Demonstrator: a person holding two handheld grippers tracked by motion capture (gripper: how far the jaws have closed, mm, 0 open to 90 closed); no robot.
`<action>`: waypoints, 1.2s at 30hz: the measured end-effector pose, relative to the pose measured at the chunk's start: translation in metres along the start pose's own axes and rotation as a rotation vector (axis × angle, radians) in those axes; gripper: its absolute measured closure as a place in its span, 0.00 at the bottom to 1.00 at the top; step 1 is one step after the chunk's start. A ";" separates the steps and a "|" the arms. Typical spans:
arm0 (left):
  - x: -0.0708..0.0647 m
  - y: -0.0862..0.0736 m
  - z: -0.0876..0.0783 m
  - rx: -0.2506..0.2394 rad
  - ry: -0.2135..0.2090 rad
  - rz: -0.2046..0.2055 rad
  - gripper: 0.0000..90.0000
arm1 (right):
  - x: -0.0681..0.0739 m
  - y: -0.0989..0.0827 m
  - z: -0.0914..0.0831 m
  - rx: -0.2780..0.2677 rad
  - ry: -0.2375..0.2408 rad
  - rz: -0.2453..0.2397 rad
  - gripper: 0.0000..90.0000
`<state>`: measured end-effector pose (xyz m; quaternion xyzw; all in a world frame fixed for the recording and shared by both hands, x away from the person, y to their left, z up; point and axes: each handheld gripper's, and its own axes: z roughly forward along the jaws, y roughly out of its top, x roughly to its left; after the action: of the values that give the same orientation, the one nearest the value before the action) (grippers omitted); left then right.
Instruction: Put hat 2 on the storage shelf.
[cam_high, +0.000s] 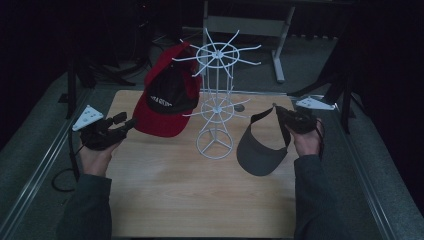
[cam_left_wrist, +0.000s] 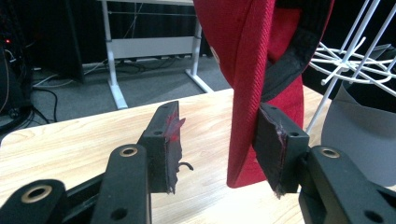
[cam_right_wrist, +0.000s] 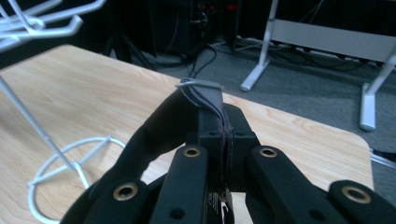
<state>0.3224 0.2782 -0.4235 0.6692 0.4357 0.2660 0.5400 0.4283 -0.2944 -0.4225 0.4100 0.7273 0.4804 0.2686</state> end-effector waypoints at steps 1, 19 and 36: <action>0.000 0.000 0.000 -0.001 0.000 0.000 0.59 | 0.000 0.001 -0.001 -0.007 0.003 0.004 0.98; 0.000 0.000 0.000 -0.002 0.000 -0.002 0.59 | 0.008 0.017 -0.018 -0.114 0.069 0.035 0.98; 0.000 -0.001 0.002 0.001 -0.003 -0.002 0.59 | 0.014 0.025 -0.029 -0.181 0.134 0.068 0.98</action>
<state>0.3234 0.2774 -0.4246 0.6694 0.4358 0.2642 0.5405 0.4067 -0.2914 -0.3878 0.3756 0.6829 0.5792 0.2389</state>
